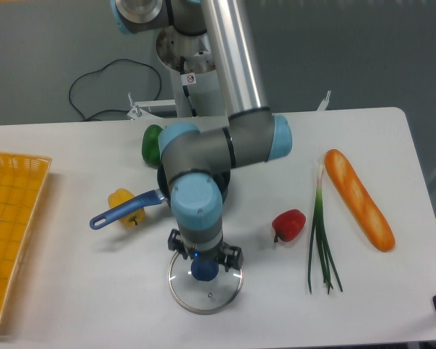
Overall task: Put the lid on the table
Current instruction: 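Open the gripper, release the lid's blue knob, and lift away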
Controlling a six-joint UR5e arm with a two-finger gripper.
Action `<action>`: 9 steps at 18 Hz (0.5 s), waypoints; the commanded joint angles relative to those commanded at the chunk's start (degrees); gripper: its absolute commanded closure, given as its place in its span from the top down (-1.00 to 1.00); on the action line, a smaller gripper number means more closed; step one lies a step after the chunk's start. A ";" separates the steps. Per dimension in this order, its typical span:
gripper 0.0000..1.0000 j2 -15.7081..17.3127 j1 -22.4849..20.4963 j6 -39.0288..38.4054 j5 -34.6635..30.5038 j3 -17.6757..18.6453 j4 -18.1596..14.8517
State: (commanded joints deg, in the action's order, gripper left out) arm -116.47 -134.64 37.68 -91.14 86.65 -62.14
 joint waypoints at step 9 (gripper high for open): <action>1.00 5.55 -9.66 27.06 -3.17 2.03 -4.83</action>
State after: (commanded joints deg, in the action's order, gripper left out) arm -110.92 -144.30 64.74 -94.31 88.68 -66.97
